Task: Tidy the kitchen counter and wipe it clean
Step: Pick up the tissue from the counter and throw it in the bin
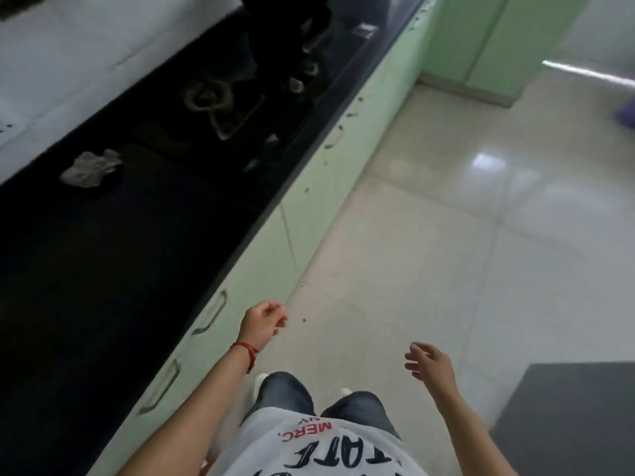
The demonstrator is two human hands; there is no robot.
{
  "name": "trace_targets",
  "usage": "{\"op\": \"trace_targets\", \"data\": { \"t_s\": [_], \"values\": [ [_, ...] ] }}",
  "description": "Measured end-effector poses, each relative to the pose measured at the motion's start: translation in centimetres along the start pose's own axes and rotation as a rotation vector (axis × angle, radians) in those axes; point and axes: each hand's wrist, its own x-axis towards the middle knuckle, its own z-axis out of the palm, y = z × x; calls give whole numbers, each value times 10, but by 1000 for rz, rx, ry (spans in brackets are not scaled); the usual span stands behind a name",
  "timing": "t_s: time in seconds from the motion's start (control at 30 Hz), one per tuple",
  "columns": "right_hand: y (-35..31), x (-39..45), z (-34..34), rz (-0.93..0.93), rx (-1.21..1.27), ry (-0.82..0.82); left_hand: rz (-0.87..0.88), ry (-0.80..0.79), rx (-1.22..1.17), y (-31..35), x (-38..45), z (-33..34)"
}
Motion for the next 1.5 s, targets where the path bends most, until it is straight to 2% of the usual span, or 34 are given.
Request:
{"op": "trace_targets", "data": {
  "t_s": [0.23, 0.37, 0.6, 0.83, 1.17, 1.33, 1.5],
  "values": [
    [52, 15, -78, 201, 138, 167, -114, -110, 169, 14, 38, 79],
    [46, 32, -96, 268, 212, 206, -168, -125, 279, 22, 72, 105],
    [-41, 124, -131, 231, 273, 229, -211, -151, 394, 72, 159, 157],
    [-136, 225, -184, 218, 270, 263, -262, -196, 492, 176, 245, 231],
    [-175, 338, -276, 330, 266, 352, -172, -385, 472, 330, 333, 408],
    [-216, 420, -338, 355, 276, 335, -157, -363, 483, 388, 382, 489],
    [-284, 496, -392, 348, 215, 244, -194, -308, 500, 431, 409, 532]
  ]
}}
